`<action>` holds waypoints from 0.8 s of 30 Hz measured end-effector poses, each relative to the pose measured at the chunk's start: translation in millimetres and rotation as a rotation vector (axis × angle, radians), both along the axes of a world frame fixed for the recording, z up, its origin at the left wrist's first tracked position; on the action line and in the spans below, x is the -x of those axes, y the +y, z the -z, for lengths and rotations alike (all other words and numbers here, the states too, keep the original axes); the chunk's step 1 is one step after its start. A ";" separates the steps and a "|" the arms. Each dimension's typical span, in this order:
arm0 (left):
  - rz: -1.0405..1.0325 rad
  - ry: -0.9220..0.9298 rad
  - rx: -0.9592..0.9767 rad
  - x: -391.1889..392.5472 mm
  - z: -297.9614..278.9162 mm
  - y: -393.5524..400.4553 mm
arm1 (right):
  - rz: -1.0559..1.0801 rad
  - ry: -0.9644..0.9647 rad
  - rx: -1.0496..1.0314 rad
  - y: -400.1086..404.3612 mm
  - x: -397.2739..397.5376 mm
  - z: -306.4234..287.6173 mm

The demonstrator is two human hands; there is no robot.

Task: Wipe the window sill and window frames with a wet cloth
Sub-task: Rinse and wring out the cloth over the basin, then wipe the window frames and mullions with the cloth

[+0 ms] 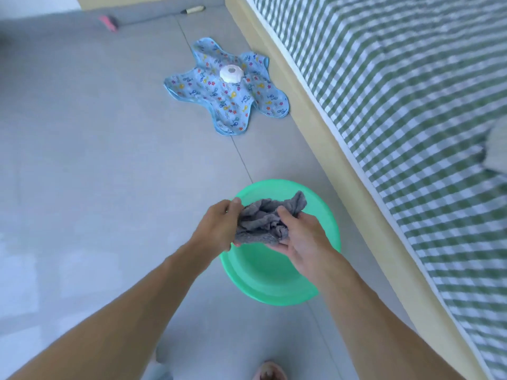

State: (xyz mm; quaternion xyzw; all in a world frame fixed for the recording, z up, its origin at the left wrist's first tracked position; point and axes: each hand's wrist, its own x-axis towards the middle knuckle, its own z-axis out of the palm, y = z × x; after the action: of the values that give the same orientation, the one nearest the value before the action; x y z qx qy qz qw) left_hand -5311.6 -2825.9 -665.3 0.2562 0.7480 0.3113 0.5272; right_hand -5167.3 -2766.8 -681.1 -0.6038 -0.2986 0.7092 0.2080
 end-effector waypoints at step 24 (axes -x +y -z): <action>-1.088 -0.427 -0.221 222.6 -227.9 -317.4 | -1.037 0.185 -0.047 -245.5 271.0 -226.9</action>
State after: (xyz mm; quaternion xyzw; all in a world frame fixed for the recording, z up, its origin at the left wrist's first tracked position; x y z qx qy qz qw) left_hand -5534.3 -3143.3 -437.4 -0.1787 0.6125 0.6573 0.4011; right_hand -5438.3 -3012.3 -454.2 -0.3066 -0.5542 0.7626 -0.1313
